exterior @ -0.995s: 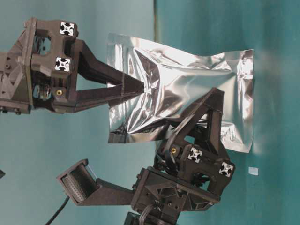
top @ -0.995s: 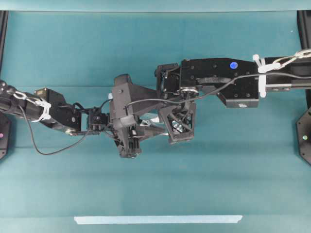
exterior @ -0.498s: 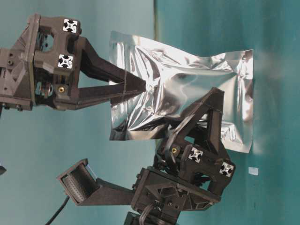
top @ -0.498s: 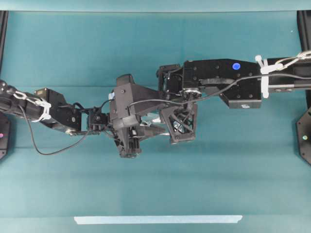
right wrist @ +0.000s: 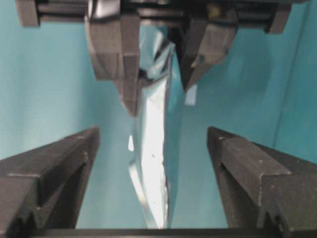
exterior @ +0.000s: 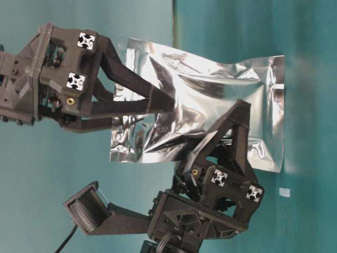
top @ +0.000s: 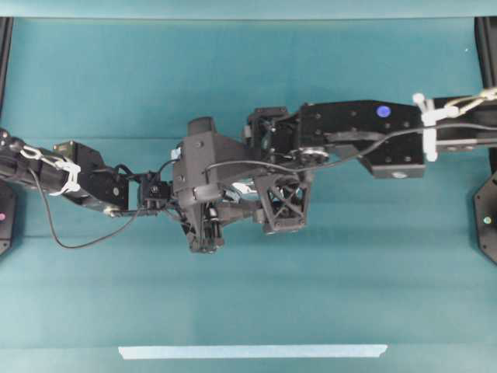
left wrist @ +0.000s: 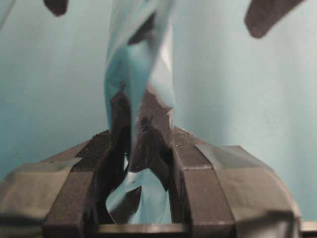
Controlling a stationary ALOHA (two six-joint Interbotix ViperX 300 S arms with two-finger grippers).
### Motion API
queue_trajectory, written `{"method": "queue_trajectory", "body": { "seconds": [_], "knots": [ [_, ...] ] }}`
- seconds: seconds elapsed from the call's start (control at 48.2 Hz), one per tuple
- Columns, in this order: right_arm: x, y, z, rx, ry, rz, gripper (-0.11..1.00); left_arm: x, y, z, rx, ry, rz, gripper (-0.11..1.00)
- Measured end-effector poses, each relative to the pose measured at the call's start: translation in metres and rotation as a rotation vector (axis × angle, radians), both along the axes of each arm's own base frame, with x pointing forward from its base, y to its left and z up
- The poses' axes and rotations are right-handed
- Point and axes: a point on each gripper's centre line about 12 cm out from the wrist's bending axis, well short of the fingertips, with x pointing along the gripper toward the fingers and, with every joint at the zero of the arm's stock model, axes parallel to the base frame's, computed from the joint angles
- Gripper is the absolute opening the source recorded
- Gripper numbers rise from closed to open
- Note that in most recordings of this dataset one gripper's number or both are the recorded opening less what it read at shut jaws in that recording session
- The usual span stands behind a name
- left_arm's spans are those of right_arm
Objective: Hand over the silver zip bag and make it stand upright.
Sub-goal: 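Open the right gripper to release the bag to the left gripper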
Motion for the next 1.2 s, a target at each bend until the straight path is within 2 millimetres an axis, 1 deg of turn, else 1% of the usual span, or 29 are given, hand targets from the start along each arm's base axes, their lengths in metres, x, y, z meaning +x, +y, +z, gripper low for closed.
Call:
{"method": "queue_trajectory", "body": {
  "seconds": [0.145, 0.311, 0.415, 0.622, 0.767, 1.016, 1.203],
  "knots": [
    [-0.01, -0.002, 0.008, 0.013, -0.026, -0.044, 0.89, 0.0, 0.0, 0.0, -0.001, -0.002, 0.0, 0.25],
    [-0.019, -0.007, 0.026, 0.022, -0.12, -0.091, 0.89, 0.0, 0.0, 0.0, 0.0, 0.002, 0.0, 0.25],
    [-0.027, -0.006, 0.033, 0.03, -0.165, -0.11, 0.89, -0.001, 0.0, -0.001, 0.0, 0.003, 0.0, 0.25],
    [-0.041, -0.005, 0.038, 0.039, -0.206, -0.131, 0.89, -0.001, 0.0, -0.001, 0.0, 0.005, 0.0, 0.25],
    [-0.049, -0.004, 0.043, 0.039, -0.282, -0.133, 0.89, -0.003, 0.0, -0.002, 0.0, 0.012, 0.0, 0.25],
    [-0.071, -0.003, 0.049, 0.039, -0.411, -0.133, 0.89, -0.005, 0.0, -0.003, -0.001, 0.017, 0.0, 0.25],
    [-0.085, -0.002, 0.053, 0.044, -0.475, -0.141, 0.89, -0.005, 0.0, -0.003, -0.001, 0.015, 0.0, 0.25]
  ]
}}
